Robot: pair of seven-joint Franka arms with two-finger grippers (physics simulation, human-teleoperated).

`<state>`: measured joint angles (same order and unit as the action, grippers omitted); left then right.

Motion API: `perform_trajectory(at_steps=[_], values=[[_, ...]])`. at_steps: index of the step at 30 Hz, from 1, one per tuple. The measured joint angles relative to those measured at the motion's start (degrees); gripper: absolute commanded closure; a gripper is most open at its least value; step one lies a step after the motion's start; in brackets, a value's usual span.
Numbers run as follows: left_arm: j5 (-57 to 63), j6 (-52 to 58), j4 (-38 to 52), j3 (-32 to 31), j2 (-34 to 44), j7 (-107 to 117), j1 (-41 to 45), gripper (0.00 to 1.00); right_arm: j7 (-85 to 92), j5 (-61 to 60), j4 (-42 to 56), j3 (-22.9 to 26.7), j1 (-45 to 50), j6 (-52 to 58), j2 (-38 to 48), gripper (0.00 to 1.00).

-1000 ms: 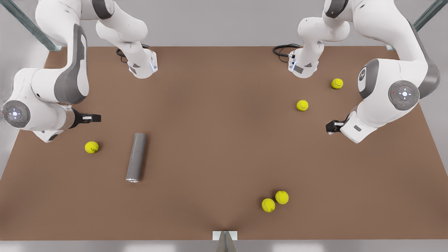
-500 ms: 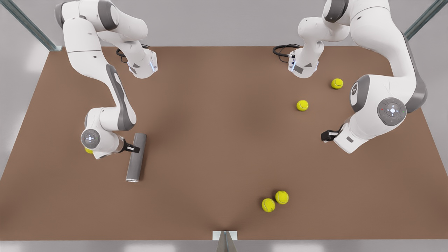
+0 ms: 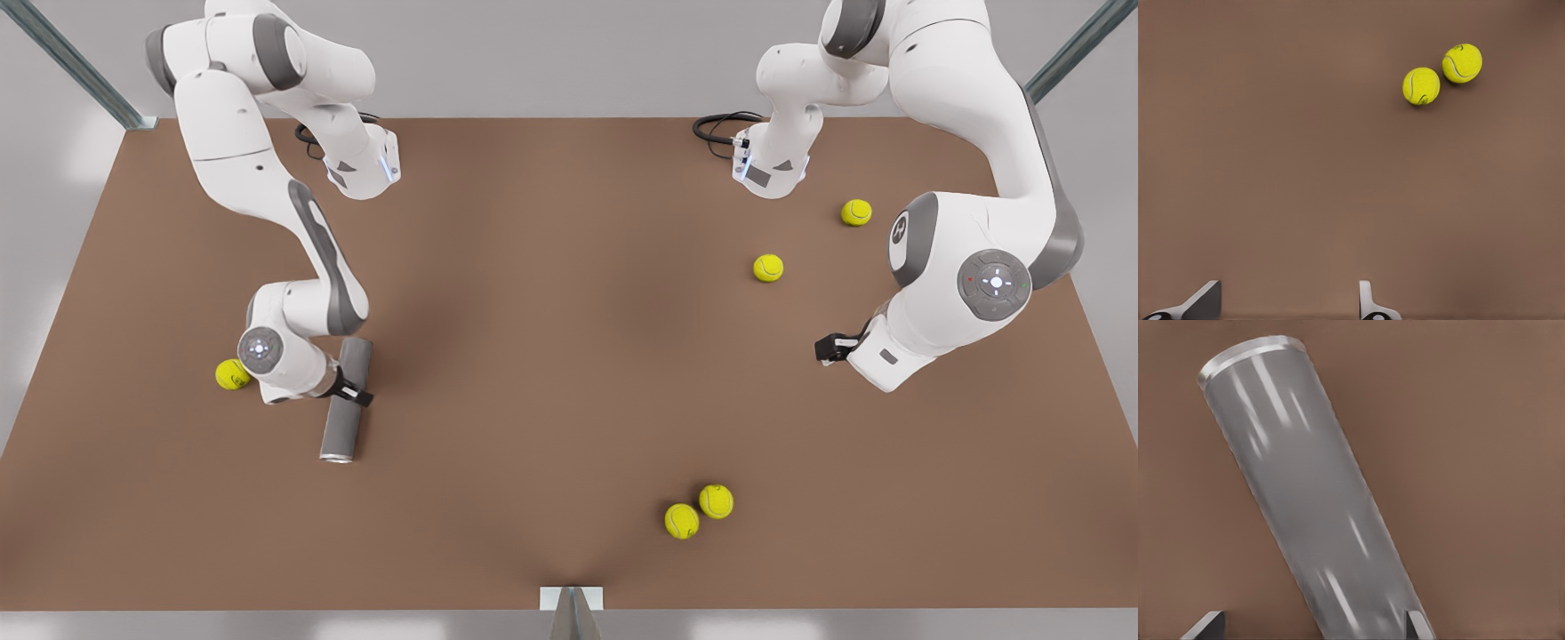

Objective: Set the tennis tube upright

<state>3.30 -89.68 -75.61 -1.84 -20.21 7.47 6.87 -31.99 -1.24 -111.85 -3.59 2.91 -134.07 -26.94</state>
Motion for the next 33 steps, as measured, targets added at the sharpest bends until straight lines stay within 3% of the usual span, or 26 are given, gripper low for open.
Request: perform_trajectory(at_steps=[25, 26, 33], values=[[0.00, -0.20, 0.07, 0.52, -0.87, 0.38, -0.02, 0.00, 9.78, 1.13, 2.11, 0.07, -0.94, 3.96, -8.06, 0.00], [0.00, -0.20, 0.08, 0.52, -0.87, 0.39, -0.01, 0.00, 9.98, 1.07, 2.17, 0.07, -1.03, 4.02, -8.10, 0.20], [0.00, -0.14, 0.06, 0.53, -0.87, 0.49, -0.01, 0.00, 11.18, 0.97, 2.96, 0.01, -1.73, 5.03, -7.49, 0.21]])
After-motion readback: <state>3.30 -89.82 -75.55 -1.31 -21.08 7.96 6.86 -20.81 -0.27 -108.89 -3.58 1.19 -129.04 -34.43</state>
